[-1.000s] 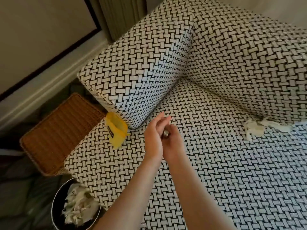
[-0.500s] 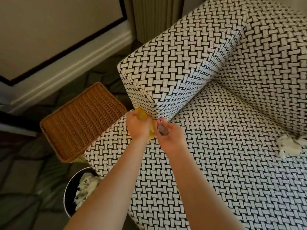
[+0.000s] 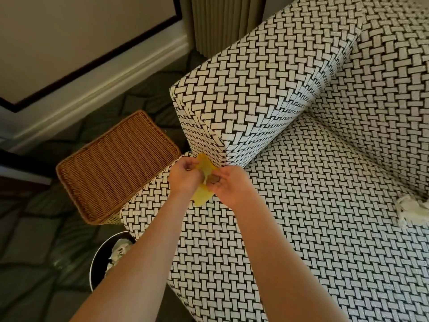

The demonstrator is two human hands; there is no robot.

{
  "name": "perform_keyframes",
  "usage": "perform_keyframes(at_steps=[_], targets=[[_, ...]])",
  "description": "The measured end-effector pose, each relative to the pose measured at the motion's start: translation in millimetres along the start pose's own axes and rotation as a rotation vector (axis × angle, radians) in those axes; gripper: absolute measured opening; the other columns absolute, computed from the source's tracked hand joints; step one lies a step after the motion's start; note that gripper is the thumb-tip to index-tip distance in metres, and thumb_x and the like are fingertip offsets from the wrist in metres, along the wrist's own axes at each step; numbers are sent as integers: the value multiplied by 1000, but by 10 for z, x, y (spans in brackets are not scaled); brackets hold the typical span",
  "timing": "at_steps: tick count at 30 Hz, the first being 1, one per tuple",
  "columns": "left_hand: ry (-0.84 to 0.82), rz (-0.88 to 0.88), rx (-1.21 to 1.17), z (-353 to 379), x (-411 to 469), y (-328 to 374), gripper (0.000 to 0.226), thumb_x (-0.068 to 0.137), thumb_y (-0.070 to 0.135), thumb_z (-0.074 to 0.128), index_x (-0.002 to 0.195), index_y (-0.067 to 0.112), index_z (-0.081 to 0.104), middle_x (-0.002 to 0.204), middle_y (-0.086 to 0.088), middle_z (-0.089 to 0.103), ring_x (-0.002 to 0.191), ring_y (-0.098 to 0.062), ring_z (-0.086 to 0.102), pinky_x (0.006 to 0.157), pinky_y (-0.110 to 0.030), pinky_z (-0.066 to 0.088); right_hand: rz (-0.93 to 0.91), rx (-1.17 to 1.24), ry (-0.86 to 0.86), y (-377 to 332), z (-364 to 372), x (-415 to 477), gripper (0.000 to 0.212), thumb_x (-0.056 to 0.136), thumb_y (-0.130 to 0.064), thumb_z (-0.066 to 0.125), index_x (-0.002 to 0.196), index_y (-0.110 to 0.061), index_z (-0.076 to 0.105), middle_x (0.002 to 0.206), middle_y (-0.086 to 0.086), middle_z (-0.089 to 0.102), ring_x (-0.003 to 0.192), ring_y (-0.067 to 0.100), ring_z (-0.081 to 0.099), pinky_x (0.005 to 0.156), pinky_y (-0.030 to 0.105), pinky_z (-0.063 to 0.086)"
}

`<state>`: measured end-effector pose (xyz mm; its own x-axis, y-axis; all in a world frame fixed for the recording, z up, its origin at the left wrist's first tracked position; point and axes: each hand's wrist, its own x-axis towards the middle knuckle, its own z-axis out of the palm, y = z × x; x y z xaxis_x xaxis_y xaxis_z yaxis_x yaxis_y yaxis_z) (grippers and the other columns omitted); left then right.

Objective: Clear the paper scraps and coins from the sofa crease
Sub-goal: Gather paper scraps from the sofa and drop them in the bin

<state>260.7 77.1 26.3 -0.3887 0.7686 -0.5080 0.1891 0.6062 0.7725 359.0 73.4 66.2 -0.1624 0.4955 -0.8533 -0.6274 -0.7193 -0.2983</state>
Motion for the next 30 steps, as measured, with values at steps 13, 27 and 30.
perform_keyframes(at_steps=[13,27,30], targets=[[-136,101,-294,175,-311,158,35,69,-23,37,58,8,51,61,-4,47,53,-7,46,52,-18,39,-8,-60,55,-102,-259,-131,30,96,1,35,118,14,51,104,26,61,103,36,61,84,35,51],[-591,128,-18,1478,-1014,353,35,85,-10,41,89,14,65,82,7,64,77,-1,58,66,-10,51,-219,83,321,-860,-1567,-393,25,94,-2,46,115,5,58,80,11,62,81,20,62,81,27,53],[-595,162,38,1847,-1100,411,33,87,-5,43,92,19,65,84,10,63,81,-3,58,64,-8,49,-235,164,362,-982,-1900,-406,23,92,-2,50,112,3,60,77,10,62,71,15,60,73,26,54]])
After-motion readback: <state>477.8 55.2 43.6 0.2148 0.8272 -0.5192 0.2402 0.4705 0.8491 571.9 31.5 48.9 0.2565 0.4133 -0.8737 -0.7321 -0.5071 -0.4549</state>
